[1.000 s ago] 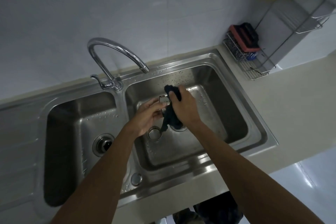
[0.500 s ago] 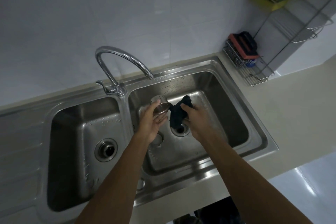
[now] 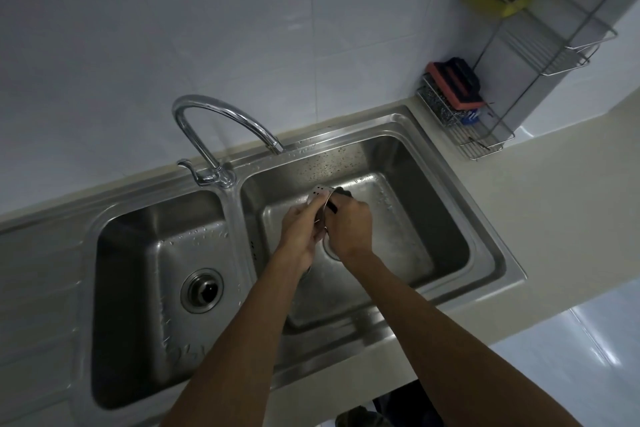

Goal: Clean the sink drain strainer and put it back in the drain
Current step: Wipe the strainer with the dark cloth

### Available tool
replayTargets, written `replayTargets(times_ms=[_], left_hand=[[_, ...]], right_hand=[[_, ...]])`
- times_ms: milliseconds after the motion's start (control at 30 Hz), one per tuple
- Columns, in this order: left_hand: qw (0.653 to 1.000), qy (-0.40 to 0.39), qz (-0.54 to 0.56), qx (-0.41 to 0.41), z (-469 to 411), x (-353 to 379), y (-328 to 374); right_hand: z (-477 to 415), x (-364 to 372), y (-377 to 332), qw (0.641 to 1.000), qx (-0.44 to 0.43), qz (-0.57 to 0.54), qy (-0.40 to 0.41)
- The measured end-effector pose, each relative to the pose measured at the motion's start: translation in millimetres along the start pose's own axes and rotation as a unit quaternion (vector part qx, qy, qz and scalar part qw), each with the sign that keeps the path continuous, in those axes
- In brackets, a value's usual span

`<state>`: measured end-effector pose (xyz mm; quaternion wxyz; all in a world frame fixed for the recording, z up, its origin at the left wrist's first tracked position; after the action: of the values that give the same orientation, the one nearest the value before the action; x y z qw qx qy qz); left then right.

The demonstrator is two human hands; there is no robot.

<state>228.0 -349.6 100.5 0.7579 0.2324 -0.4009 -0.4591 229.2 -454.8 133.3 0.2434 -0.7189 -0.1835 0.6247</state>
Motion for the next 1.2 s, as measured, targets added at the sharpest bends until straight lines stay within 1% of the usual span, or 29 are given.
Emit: replayTargets(times_ms=[67, 100, 167, 200, 233, 300, 333, 367, 433, 500, 567, 633, 700, 733, 767, 867, 933, 1000, 1033, 1067, 1133, 1200], left_hand=[[1.0, -0.009, 0.006, -0.002, -1.4, -3.9, 3.5], [1.0, -0.017, 0.004, -0.001, -2.2, -6.9, 4.8], [0.999, -0.036, -0.001, 0.005, -0.9, -11.1, 3.2], [0.999, -0.045, -0.002, 0.007, 0.5, -12.4, 1.4], [0.998, -0.057, -0.002, 0.009, 1.7, -13.9, -0.3], [0.996, -0.092, -0.002, 0.017, 2.7, -19.1, -2.2], [0.993, -0.113, -0.006, 0.021, 4.0, -21.2, -2.6], [0.991, -0.132, -0.017, 0.023, 6.0, -22.7, -3.0], [0.987, -0.153, -0.051, 0.017, 9.1, -26.1, -6.2], [0.985, -0.157, -0.066, 0.01, 9.0, -32.8, -12.5], [0.987, -0.15, -0.053, 0.008, 5.4, -37.8, -16.0], [0.989, -0.147, -0.032, 0.004, -0.3, -41.8, -20.0], [0.989, -0.14, -0.047, -0.017, -2.6, -48.0, -30.2], [0.989, -0.129, -0.061, -0.034, -2.9, -52.4, -37.6], [0.989, -0.111, -0.079, -0.051, -3.1, -57.6, -45.3], [0.988, -0.05, -0.133, -0.068, -8.9, -70.4, -68.1], [0.982, -0.017, -0.176, -0.07, -17.8, -70.4, -80.2], [0.973, -0.005, -0.221, -0.072, -27.6, -64.1, -90.5], [0.966, -0.017, -0.247, -0.072, -31.3, -58.8, -96.0], [0.955, -0.04, -0.286, -0.062, -34.4, -52.8, -101.1], [0.919, -0.075, -0.387, -0.009, -41.4, -43.2, -112.5], [0.875, -0.068, -0.477, 0.053, -48.8, -36.0, -121.8]], right_hand=[[-11.9, -3.6, -5.0, 0.999, -0.006, 0.013, -0.029], [-17.8, -4.8, -5.3, 0.998, -0.007, 0.009, -0.059], [-24.8, -6.3, 1.9, 0.989, 0.009, -0.031, -0.143], [-26.1, -6.7, 7.4, 0.979, 0.027, -0.074, -0.189], [-25.1, -6.4, 12.7, 0.96, 0.058, -0.143, -0.234], [-20.6, -5.9, 17.9, 0.893, 0.132, -0.309, -0.299], [-18.4, -5.6, 19.5, 0.86, 0.159, -0.367, -0.316], [-16.6, -4.7, 21.4, 0.837, 0.179, -0.399, -0.328], [-11.5, -2.6, 24.6, 0.806, 0.214, -0.422, -0.355], [-3.9, -1.0, 28.6, 0.779, 0.251, -0.428, -0.385], [2.9, -0.5, 34.3, 0.745, 0.288, -0.45, -0.398], [4.4, -2.4, 45.2, 0.704, 0.339, -0.506, -0.365], [-0.7, -7.7, 58.9, 0.671, 0.366, -0.566, -0.308], [-4.8, -11.3, 66.1, 0.669, 0.368, -0.578, -0.287], [-8.8, -14.6, 72.9, 0.676, 0.368, -0.576, -0.276], [-14.7, -21.7, 90.0, 0.707, 0.369, -0.536, -0.276], [-15.5, -22.5, 102.6, 0.72, 0.371, -0.52, -0.272], [-15.3, -21.3, 114.3, 0.715, 0.378, -0.53, -0.256], [-14.0, -20.1, 120.3, 0.71, 0.383, -0.536, -0.249], [-12.6, -18.9, 125.7, 0.71, 0.389, -0.535, -0.243], [-8.2, -15.8, 137.6, 0.721, 0.402, -0.513, -0.236], [-5.1, -13.3, 150.0, 0.745, 0.409, -0.474, -0.23]])
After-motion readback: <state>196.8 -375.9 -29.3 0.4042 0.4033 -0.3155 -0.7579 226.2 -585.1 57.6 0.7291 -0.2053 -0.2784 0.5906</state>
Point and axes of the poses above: each hand's wrist, its own z-axis away from the middle knuckle, its own x-axis out of the palm, y = z × x, the point moved 3 cm from there along -z, towards the middle knuckle, and after that the axes turned 7 degrees about z, right-handed, at the moved point
